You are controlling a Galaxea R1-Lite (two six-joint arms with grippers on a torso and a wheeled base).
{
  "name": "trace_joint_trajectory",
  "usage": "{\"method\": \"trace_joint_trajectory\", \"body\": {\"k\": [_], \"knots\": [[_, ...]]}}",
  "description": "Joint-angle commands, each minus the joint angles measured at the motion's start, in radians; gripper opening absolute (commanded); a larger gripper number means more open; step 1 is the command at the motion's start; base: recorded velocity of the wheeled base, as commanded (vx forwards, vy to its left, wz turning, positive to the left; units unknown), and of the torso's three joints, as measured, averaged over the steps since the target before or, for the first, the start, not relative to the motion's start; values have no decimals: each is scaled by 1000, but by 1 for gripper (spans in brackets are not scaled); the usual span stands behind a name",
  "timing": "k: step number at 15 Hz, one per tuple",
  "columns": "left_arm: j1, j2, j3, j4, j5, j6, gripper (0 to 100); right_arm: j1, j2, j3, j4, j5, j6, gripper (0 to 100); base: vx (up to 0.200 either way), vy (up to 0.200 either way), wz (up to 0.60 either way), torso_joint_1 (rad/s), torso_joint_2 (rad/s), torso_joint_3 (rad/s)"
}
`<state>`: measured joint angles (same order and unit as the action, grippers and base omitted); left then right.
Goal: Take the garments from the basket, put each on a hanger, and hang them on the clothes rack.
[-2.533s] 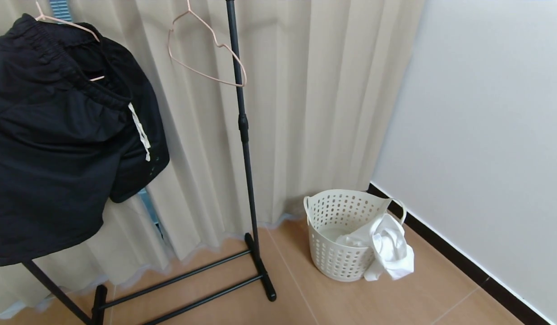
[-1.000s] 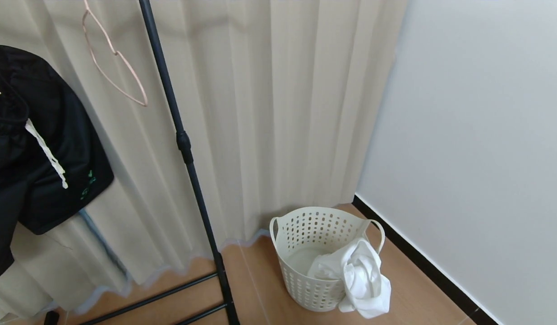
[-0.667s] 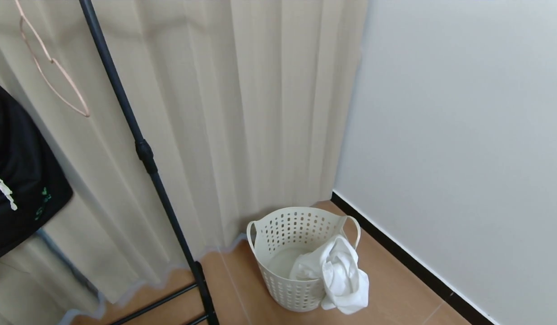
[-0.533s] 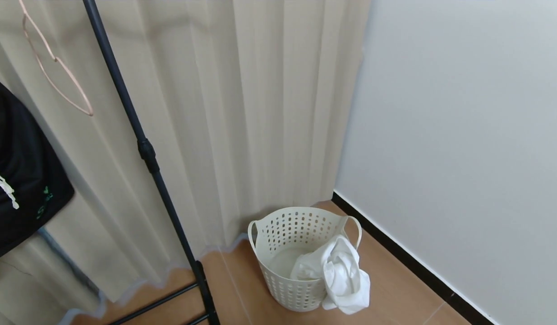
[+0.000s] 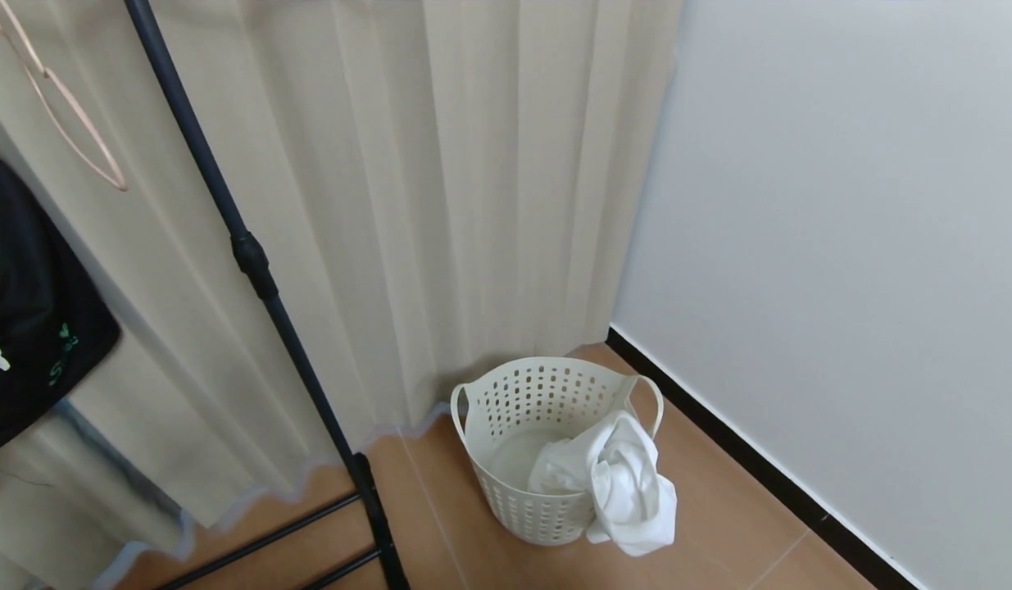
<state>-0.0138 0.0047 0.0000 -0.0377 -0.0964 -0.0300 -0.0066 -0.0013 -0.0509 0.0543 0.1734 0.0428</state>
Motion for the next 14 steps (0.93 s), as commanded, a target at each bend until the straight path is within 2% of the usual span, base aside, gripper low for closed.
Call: {"method": "trace_joint_trajectory", "body": {"k": [1, 14], "knots": [[0, 1, 0, -1, 0, 1, 100, 0, 1, 0, 1, 0, 5, 100, 0, 0, 0, 2, 2, -198], [0, 1, 0, -1, 0, -2, 100, 0, 1, 2, 1, -2, 5, 100, 0, 0, 0, 3, 1, -202]]}}
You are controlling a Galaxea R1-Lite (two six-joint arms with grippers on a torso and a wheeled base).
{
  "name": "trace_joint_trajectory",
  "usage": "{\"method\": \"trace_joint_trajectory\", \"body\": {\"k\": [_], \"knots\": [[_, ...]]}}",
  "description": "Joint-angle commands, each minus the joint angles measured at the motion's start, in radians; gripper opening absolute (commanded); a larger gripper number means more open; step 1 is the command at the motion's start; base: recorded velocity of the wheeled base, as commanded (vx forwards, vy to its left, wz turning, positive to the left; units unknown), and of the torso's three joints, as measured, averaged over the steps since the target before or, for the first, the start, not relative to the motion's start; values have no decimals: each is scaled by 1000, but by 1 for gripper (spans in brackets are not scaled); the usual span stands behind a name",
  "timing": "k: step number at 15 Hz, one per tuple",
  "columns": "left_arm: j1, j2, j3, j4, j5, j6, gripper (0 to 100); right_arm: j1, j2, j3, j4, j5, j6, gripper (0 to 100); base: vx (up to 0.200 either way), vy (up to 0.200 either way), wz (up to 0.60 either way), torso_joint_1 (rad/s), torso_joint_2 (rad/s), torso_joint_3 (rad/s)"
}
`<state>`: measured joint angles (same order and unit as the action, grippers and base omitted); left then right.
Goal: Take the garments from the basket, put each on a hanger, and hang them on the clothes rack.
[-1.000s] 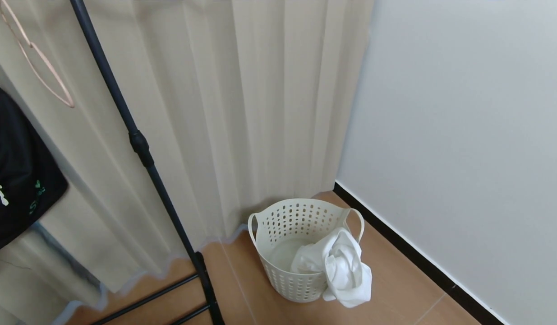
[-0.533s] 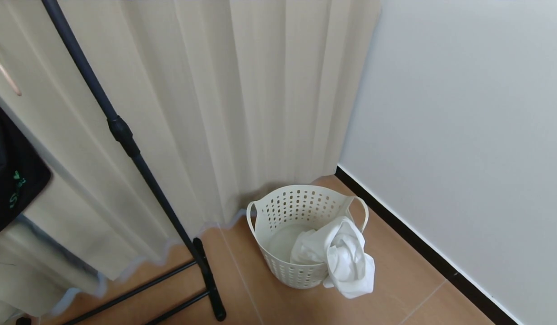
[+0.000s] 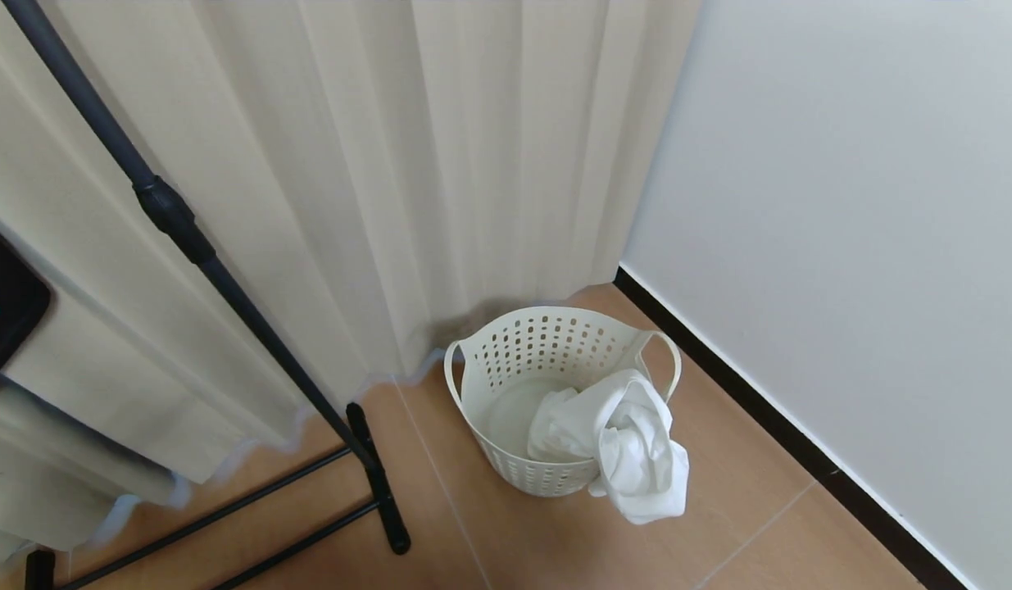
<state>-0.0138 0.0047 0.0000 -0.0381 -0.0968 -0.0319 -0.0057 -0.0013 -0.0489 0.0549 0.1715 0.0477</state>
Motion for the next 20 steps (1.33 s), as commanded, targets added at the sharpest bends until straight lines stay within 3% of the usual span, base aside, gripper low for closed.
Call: {"method": "trace_joint_trajectory", "body": {"k": [1, 12, 14, 15, 20], "knots": [[0, 1, 0, 0, 0, 0, 100, -2, 1, 0, 0, 0, 0, 100, 0, 0, 0, 7, 2, -193], [0, 1, 0, 0, 0, 0, 100, -2, 1, -5, 13, 16, -3, 100, 0, 0, 0, 1, 2, -197], [0, 1, 0, 0, 0, 0, 100, 0, 1, -3, 13, 57, -45, 100, 0, 0, 0, -2, 5, -198], [0, 1, 0, 0, 0, 0, 100, 0, 1, -3, 14, 60, -107, 100, 0, 0, 0, -2, -2, -203], [0, 1, 0, 0, 6, -3, 100, -3, 27, -12, 54, 91, -195, 100, 0, 0, 0, -1, 2, -193]]}}
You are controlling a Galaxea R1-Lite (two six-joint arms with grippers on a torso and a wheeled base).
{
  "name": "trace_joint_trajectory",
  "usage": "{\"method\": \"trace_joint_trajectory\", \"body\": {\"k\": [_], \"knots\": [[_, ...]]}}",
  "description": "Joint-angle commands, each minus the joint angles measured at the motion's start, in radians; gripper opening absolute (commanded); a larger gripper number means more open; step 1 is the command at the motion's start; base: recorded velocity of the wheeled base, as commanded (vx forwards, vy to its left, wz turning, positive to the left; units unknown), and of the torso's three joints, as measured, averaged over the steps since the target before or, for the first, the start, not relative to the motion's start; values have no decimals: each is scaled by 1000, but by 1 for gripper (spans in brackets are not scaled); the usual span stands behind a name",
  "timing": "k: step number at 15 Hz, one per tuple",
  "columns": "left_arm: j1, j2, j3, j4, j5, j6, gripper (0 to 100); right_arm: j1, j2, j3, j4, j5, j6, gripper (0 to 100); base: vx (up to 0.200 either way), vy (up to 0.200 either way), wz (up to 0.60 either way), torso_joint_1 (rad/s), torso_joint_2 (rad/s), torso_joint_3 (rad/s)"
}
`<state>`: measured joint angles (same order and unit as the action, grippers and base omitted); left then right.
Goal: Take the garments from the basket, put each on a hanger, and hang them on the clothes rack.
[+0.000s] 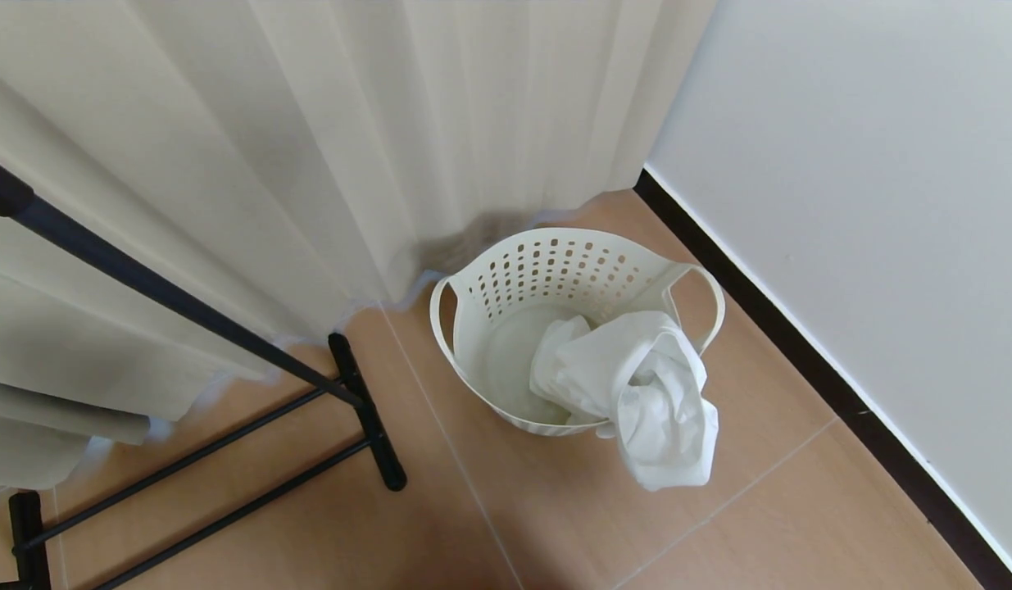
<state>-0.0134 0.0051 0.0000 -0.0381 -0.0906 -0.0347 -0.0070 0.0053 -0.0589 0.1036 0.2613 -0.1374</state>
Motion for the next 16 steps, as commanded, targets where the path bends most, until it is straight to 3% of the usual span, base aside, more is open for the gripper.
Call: {"method": "trace_joint_trajectory", "body": {"k": [1, 6, 10, 14, 16], "knots": [[1, 1, 0, 0, 3, -4, 100, -5, 65, -1, 4, 1, -28, 100, 0, 0, 0, 2, 7, -119], [1, -1, 0, -2, 6, -1, 100, 50, 389, -41, -67, -14, -31, 100, 0, 0, 0, 1, 1, -16], [1, -1, 0, -2, 6, -1, 100, 61, 780, -202, -93, -39, -122, 100, 0, 0, 0, 0, 0, 0], [1, -1, 0, -2, 6, -1, 100, 274, 1116, -404, -91, -300, -235, 100, 0, 0, 0, 0, 0, 0], [1, -1, 0, -2, 6, -1, 100, 291, 1245, -510, -91, -333, -332, 100, 0, 0, 0, 0, 0, 0]]}}
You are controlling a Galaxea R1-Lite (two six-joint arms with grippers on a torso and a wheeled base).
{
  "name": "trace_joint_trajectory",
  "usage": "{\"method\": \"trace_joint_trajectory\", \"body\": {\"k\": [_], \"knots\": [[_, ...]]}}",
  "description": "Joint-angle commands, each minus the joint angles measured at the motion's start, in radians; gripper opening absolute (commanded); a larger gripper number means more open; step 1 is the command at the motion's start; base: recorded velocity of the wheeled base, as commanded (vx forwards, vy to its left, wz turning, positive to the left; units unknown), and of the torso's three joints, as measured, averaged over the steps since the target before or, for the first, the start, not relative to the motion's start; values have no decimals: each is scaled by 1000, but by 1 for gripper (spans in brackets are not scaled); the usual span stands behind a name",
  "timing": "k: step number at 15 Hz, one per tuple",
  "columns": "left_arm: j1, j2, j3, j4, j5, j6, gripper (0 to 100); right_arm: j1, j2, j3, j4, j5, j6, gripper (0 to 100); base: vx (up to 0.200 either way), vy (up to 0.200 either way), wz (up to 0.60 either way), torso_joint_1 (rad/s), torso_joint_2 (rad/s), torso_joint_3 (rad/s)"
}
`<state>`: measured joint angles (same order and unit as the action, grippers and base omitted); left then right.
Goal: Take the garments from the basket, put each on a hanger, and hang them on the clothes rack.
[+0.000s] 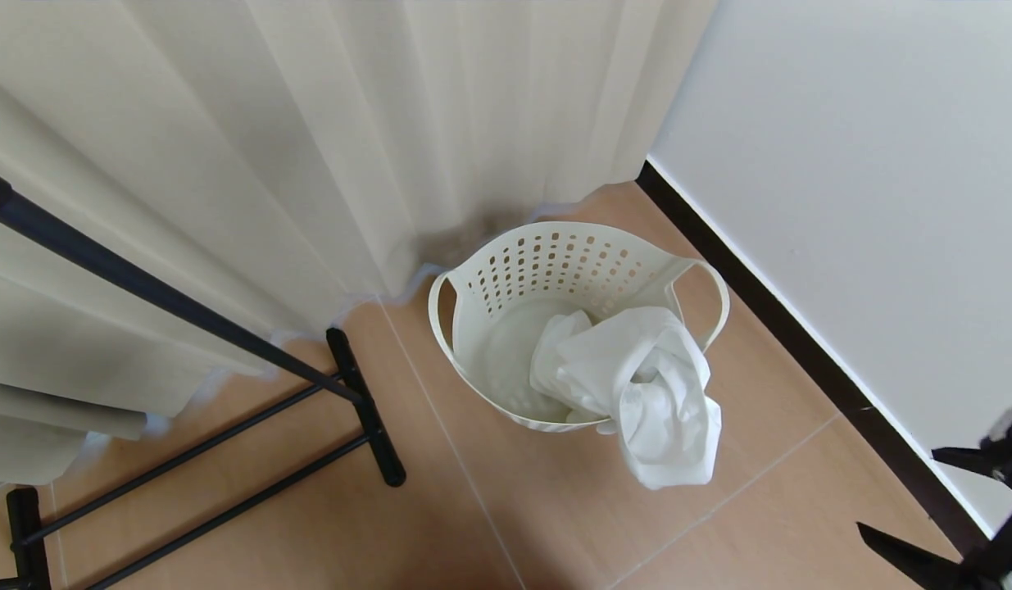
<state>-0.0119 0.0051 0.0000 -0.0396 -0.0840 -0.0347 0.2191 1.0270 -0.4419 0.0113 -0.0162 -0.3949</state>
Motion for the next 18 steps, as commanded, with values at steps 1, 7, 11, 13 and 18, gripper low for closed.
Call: {"method": "trace_joint_trajectory", "body": {"k": [1, 7, 11, 13, 18], "knots": [[0, -1, 0, 0, 0, -1, 100, 78, 285, -187, -1, -57, -116, 100, 0, 0, 0, 0, 0, 0], [0, -1, 0, 0, 0, -1, 100, 118, 619, -468, -2, -186, -286, 100, 0, 0, 0, 0, 0, 0], [0, -1, 0, 0, 0, -1, 100, 128, 762, -630, -2, -229, -358, 100, 0, 0, 0, 0, 0, 0], [0, -1, 0, 0, 0, -1, 100, 134, 811, -661, -4, -263, -367, 100, 0, 0, 0, 0, 0, 0], [0, -1, 0, 0, 0, -1, 100, 144, 917, -750, -5, -284, -366, 100, 0, 0, 0, 0, 0, 0]]}}
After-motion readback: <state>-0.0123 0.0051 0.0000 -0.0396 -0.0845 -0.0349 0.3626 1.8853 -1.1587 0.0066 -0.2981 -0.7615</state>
